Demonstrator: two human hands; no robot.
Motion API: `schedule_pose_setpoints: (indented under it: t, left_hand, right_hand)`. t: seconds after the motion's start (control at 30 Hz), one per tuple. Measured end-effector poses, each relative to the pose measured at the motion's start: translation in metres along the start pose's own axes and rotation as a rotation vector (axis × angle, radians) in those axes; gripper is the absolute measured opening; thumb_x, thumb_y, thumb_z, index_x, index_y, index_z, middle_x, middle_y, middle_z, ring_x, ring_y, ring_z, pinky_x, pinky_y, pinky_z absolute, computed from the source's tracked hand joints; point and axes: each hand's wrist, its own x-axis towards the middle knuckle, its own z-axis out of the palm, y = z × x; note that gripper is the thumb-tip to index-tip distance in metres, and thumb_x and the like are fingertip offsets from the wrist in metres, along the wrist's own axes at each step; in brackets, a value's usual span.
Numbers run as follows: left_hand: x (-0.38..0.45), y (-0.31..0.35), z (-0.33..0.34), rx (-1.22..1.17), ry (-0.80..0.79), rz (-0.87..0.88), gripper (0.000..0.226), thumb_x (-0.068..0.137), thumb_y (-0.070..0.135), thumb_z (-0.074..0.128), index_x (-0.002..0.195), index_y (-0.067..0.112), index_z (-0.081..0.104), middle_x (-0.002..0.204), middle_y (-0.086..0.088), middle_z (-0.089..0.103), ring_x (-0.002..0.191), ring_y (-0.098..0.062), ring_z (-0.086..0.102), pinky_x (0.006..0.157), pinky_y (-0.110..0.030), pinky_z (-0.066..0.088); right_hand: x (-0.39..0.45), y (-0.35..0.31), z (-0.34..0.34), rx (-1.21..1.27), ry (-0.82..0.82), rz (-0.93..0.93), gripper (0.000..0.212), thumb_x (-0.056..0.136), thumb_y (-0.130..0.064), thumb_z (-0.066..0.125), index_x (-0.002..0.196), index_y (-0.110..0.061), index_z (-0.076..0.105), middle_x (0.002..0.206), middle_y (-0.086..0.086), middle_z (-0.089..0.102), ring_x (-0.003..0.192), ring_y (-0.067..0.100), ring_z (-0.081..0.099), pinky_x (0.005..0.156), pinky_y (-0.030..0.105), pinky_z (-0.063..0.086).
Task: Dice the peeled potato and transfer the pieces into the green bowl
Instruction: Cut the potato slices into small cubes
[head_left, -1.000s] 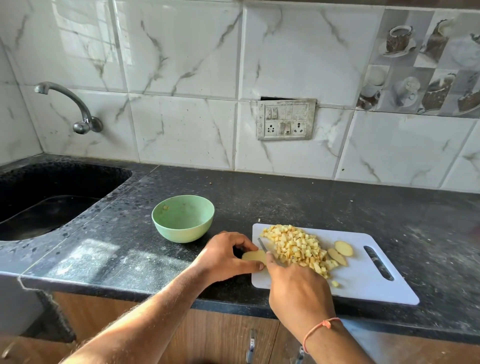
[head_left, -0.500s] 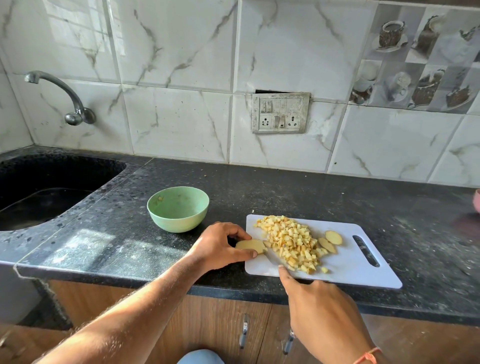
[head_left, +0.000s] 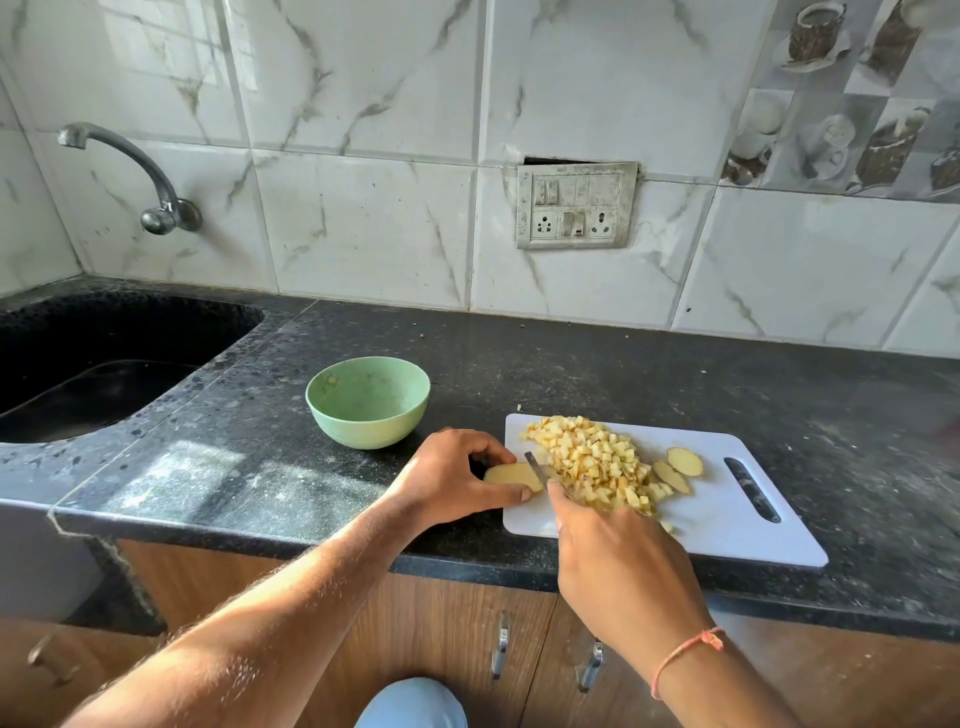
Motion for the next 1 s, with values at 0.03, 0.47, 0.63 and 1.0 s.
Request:
schedule_pose_setpoints:
  t: [0.03, 0.47, 0.63, 1.0]
  left_hand:
    - [0.000, 0.000, 0.000, -0.006, 0.000, -0.008, 0.048, 0.064, 0.061, 0.093, 0.102, 0.037, 0.080, 0.093, 0.024, 0.075, 0.086, 0.008, 0.068, 0.072, -0.015, 0.053]
    - [-0.002, 0.000, 0.000, -0.016, 0.011, -0.033, 0.043, 0.066, 0.058, 0.094, 0.102, 0.038, 0.082, 0.094, 0.026, 0.075, 0.089, 0.006, 0.067, 0.078, -0.022, 0.057]
    - [-0.002, -0.002, 0.000, -0.025, 0.005, -0.028, 0.043, 0.066, 0.060, 0.093, 0.102, 0.040, 0.081, 0.095, 0.025, 0.075, 0.090, 0.004, 0.068, 0.080, -0.026, 0.059]
    - [-0.002, 0.000, 0.001, 0.012, 0.012, -0.014, 0.045, 0.067, 0.063, 0.091, 0.105, 0.040, 0.080, 0.099, 0.026, 0.074, 0.093, 0.007, 0.066, 0.079, -0.019, 0.055]
  right_hand:
    - [0.003, -0.002, 0.002, -0.010, -0.009, 0.003, 0.056, 0.104, -0.020, 0.044, 0.158, -0.031, 0.037, 0.080, -0.003, 0.070, 0.067, 0.015, 0.061, 0.057, 0.029, 0.053]
    - [0.007, -0.004, 0.010, 0.030, -0.060, -0.036, 0.057, 0.102, -0.016, 0.044, 0.157, -0.029, 0.038, 0.096, 0.001, 0.071, 0.079, 0.020, 0.064, 0.061, 0.030, 0.046]
    - [-0.028, 0.005, 0.000, -0.046, -0.111, -0.045, 0.063, 0.105, -0.018, 0.038, 0.163, -0.031, 0.017, 0.074, -0.004, 0.053, 0.065, 0.018, 0.051, 0.056, 0.032, 0.041]
    - [-0.025, 0.008, 0.007, -0.103, -0.067, 0.047, 0.063, 0.105, -0.018, 0.034, 0.164, -0.031, 0.016, 0.074, -0.004, 0.055, 0.063, 0.017, 0.051, 0.055, 0.030, 0.043]
